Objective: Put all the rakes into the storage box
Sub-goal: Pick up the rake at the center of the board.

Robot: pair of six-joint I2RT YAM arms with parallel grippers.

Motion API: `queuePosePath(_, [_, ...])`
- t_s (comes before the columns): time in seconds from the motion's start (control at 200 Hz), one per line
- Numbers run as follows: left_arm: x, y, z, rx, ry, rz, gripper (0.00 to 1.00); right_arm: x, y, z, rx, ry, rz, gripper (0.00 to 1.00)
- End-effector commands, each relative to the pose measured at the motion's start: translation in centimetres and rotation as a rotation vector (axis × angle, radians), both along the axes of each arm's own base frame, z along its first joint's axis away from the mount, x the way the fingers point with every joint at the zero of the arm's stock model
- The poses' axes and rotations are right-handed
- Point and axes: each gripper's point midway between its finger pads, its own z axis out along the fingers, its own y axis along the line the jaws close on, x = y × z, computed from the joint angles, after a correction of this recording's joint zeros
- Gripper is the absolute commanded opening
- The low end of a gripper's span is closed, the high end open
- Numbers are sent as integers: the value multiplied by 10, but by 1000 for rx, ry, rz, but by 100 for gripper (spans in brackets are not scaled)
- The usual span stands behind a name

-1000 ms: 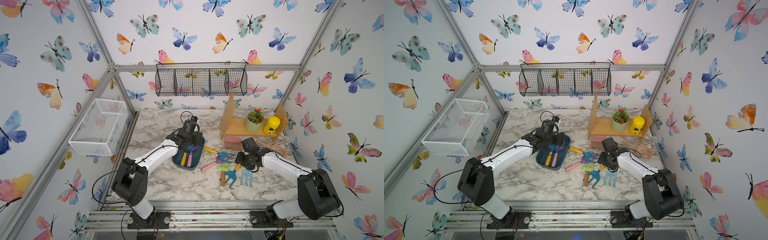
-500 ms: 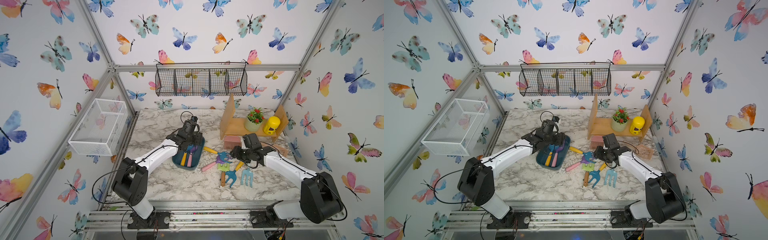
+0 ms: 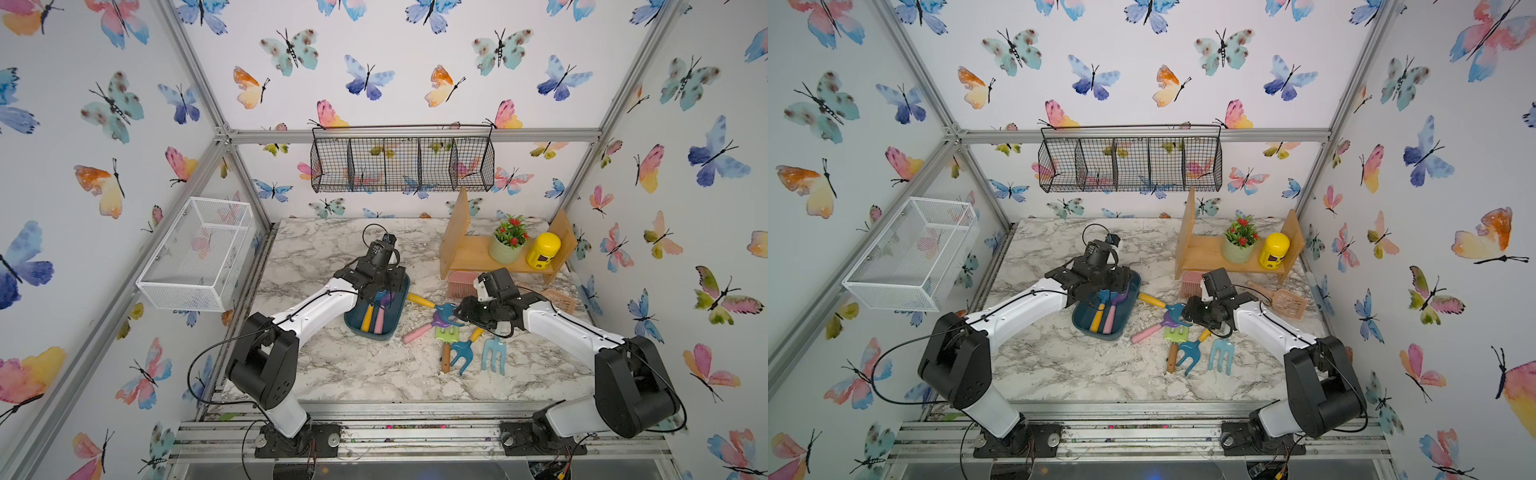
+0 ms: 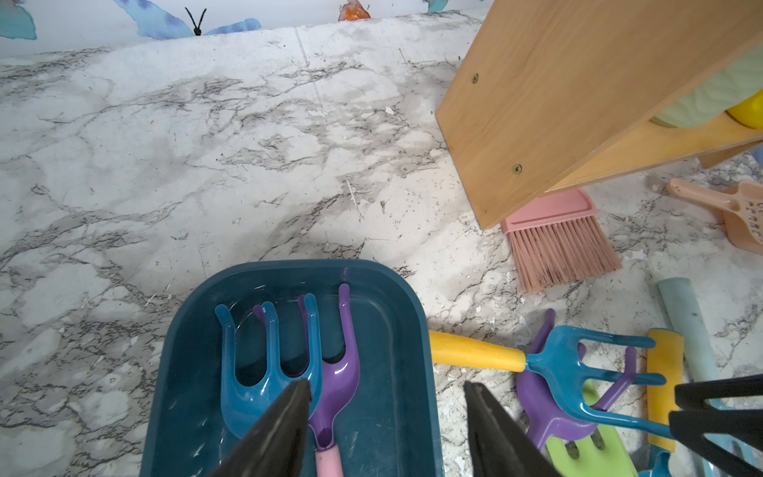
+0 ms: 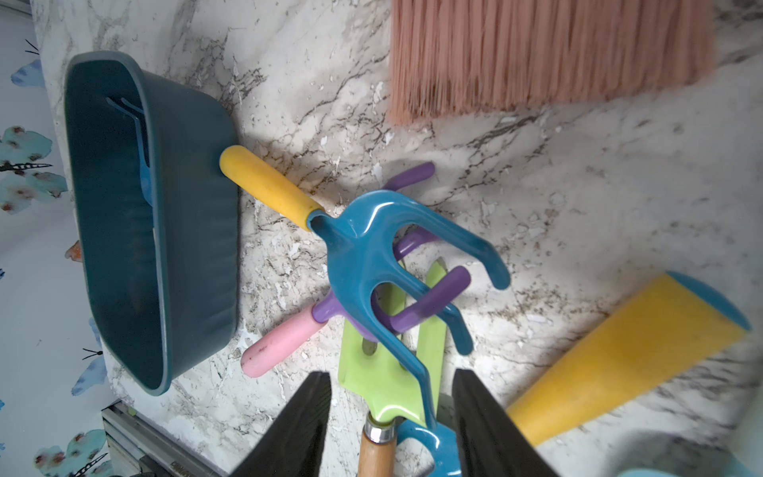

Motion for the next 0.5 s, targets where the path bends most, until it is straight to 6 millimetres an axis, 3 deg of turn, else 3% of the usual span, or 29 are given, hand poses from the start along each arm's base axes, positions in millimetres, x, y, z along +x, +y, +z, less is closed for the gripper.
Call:
queuePosePath(0.0, [-3,-6,-6,-16,28,-24,63,-15,-6,-8,-19,37,17,53])
queuePosePath(0.26, [-3,-7,-6,-19,34,-28,63,-17,-1,-18,4,58,37,49])
queuePosePath(0.496, [-3,-6,-6,-17,30,-27,63,-15,6,-31,21,73,59,35])
